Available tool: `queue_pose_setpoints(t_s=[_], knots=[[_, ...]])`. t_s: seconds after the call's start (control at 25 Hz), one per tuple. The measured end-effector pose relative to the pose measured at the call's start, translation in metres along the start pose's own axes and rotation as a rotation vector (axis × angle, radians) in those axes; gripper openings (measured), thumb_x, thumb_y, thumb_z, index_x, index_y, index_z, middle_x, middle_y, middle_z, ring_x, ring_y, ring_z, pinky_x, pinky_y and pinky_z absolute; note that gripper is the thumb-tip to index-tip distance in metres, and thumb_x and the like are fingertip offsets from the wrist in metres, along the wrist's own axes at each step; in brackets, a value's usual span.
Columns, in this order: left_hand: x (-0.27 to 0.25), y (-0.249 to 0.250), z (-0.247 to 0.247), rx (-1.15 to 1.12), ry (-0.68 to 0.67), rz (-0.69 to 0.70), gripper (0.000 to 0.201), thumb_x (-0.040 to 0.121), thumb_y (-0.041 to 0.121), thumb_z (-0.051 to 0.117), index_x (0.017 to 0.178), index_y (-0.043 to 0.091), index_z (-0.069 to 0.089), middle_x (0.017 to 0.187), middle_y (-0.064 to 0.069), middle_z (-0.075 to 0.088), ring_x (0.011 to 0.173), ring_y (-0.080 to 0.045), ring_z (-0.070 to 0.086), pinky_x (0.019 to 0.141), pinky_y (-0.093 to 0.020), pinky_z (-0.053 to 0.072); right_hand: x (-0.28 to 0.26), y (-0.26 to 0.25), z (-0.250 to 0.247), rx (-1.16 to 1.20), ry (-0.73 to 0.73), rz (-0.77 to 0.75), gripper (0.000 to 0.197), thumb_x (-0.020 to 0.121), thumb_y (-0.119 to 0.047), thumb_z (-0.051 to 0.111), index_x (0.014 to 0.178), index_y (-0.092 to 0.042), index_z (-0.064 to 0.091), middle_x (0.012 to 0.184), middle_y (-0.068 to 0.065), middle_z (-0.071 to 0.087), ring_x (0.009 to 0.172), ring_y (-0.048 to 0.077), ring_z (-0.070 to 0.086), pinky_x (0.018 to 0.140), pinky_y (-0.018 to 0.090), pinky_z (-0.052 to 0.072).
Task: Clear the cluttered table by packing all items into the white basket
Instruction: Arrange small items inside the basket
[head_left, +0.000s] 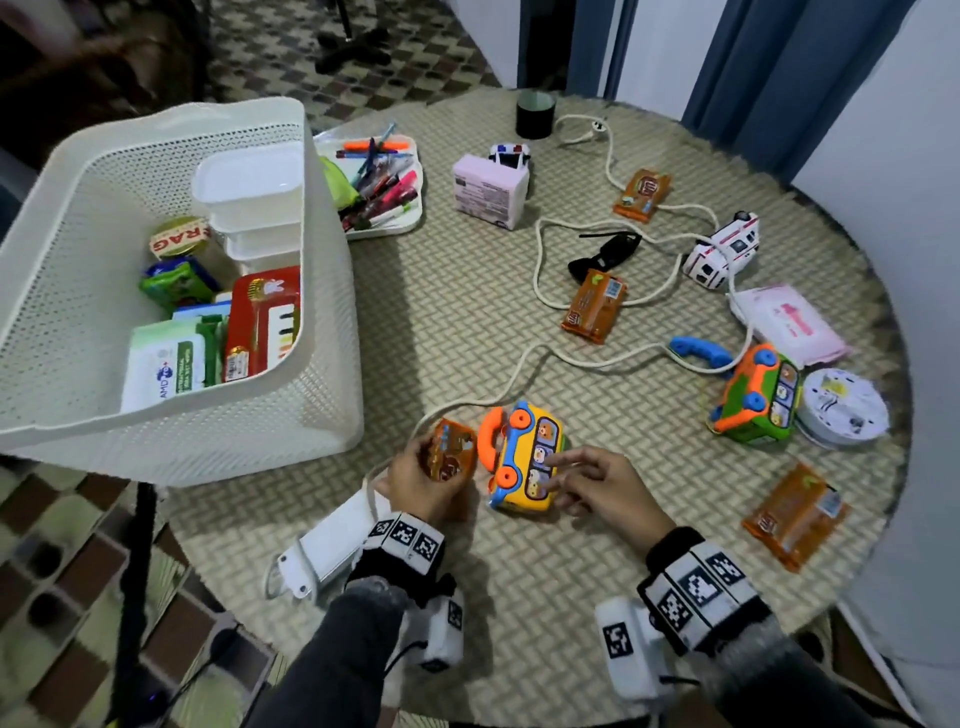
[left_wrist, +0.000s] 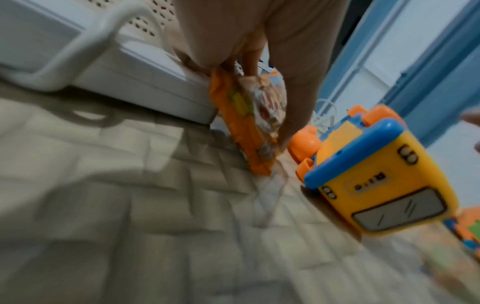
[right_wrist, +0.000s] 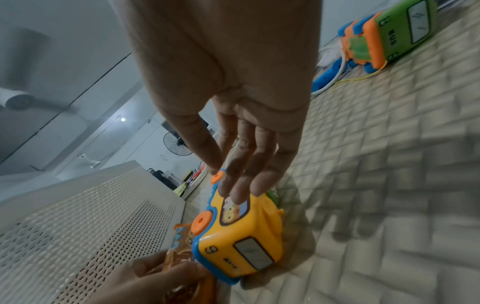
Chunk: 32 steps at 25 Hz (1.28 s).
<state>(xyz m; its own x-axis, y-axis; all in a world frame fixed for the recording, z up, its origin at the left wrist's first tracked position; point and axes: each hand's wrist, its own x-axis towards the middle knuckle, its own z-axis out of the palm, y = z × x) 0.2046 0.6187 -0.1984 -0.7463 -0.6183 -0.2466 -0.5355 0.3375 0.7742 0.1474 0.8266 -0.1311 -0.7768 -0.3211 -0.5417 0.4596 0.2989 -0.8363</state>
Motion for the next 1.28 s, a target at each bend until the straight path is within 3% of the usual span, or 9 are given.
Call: queue_pose_setpoints(t_s=[0.16,0.24,0.32,0.44,0.6,0.72,0.88,1.08,1.28], knots=[[-0.011,0.000,-0.005,-0.184,0.100,0.001,0.036,0.071,-0.003,0.078,0.103,0.006,0.065,0.091,-0.007,0.068,0.084,-0.021,0.066,0.069,-0.011,0.047,0.008,0.000,-0.014,-0.025,-0.032,-0.001,0.028,0.089,0.005,0.047,0.091,-0.014,0.067,0.076,0.004,0.072,0.057,0.014,0.058,0.053,0.029,0.039],[-0.017,0.005,-0.010,-0.249,0.111,0.027,0.038,0.067,0.003,0.079,0.102,0.009,0.066,0.088,-0.003,0.068,0.075,-0.003,0.065,0.065,-0.007,0.046,0.011,-0.001,-0.018,-0.012,-0.048,-0.009,0.029,0.089,0.007,0.046,0.088,-0.014,0.067,0.075,0.006,0.071,0.056,0.016,0.057,0.054,0.030,0.038],[-0.023,0.012,-0.016,-0.294,0.143,0.071,0.035,0.063,0.012,0.076,0.094,0.023,0.065,0.079,0.013,0.069,0.071,0.007,0.062,0.064,-0.013,0.049,0.012,-0.001,-0.021,-0.006,-0.070,-0.022,0.028,0.089,0.007,0.046,0.090,-0.012,0.066,0.076,0.008,0.070,0.056,0.016,0.057,0.055,0.030,0.039],[-0.030,0.038,-0.022,-0.311,0.150,0.136,0.041,0.071,-0.001,0.076,0.091,0.033,0.064,0.077,0.022,0.069,0.072,0.004,0.064,0.064,-0.022,0.053,0.013,0.000,-0.029,0.006,-0.071,-0.020,0.026,0.089,0.007,0.046,0.092,-0.010,0.065,0.075,0.008,0.069,0.055,0.016,0.057,0.052,0.026,0.039],[-0.047,0.095,-0.009,-0.340,0.058,0.323,0.031,0.070,0.010,0.075,0.087,0.035,0.069,0.087,0.008,0.073,0.089,-0.019,0.068,0.075,-0.042,0.056,0.006,0.004,-0.061,0.018,-0.046,-0.029,0.025,0.091,0.004,0.047,0.092,-0.013,0.065,0.080,0.013,0.066,0.059,0.018,0.058,0.054,0.027,0.042],[-0.063,0.133,0.030,-0.317,-0.123,0.411,0.034,0.074,0.001,0.076,0.093,0.029,0.068,0.092,0.003,0.072,0.090,-0.015,0.068,0.078,-0.034,0.055,-0.003,0.016,-0.105,0.017,0.060,-0.014,0.020,0.093,0.001,0.049,0.099,-0.009,0.064,0.083,0.013,0.062,0.065,0.021,0.057,0.062,0.033,0.045],[-0.089,0.166,0.092,-0.366,-0.295,0.367,0.035,0.077,0.003,0.076,0.102,0.023,0.063,0.098,0.007,0.069,0.085,-0.008,0.067,0.072,-0.023,0.055,-0.015,0.041,-0.165,0.011,0.324,-0.040,0.018,0.093,0.000,0.050,0.103,-0.011,0.060,0.089,0.008,0.053,0.067,0.017,0.052,0.054,0.022,0.042],[-0.111,0.181,0.143,-0.347,-0.438,0.298,0.035,0.078,0.010,0.076,0.110,0.012,0.062,0.103,0.001,0.067,0.087,-0.014,0.066,0.071,-0.023,0.056,-0.017,0.085,-0.227,-0.398,0.658,0.002,0.051,0.080,-0.019,0.073,0.125,-0.014,0.049,0.128,0.016,0.035,0.119,0.033,0.040,0.102,0.037,0.037],[-0.112,0.186,0.158,-0.299,-0.431,0.285,0.034,0.077,0.009,0.077,0.104,0.022,0.060,0.100,0.003,0.066,0.087,-0.018,0.066,0.074,-0.032,0.057,-0.007,0.106,-0.231,-0.562,0.504,0.205,0.096,0.069,-0.052,0.078,0.143,-0.016,0.027,0.143,0.019,0.018,0.135,0.039,0.016,0.112,0.045,0.023]])
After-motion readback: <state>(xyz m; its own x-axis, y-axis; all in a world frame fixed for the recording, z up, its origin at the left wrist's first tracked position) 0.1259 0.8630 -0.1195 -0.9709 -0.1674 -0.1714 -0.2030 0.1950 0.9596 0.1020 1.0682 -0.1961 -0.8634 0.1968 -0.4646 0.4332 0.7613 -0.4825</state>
